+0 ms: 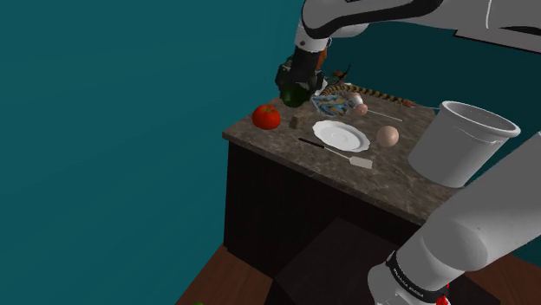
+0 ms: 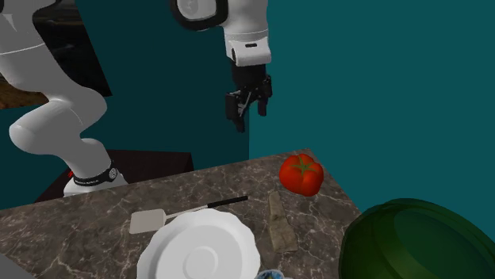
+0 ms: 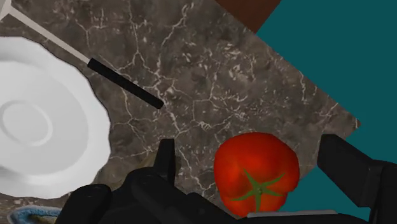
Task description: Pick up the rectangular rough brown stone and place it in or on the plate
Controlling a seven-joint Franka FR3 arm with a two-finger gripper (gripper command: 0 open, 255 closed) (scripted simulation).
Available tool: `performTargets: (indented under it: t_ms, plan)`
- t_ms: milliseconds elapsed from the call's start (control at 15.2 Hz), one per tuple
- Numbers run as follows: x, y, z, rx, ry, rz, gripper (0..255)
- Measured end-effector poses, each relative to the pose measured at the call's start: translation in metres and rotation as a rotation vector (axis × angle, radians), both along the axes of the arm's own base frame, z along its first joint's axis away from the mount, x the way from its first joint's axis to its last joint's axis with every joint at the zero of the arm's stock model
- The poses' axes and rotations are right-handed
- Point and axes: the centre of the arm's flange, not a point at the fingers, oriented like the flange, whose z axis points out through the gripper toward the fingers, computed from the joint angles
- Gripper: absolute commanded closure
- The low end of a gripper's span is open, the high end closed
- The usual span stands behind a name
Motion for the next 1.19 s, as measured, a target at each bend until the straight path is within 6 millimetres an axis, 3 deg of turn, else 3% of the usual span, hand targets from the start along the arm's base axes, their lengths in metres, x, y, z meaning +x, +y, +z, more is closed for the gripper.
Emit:
performTargets:
  t_ms: [594,990,1188]
  plan:
    - [0.074,-0.08,-0.056,-0.012,0.037,-0.365,0]
    - [0.1,-0.139,-0.091,-0.02,0.06,-0.593,0]
    - [0.102,-0.146,-0.105,-0.022,0.062,-0.617,0]
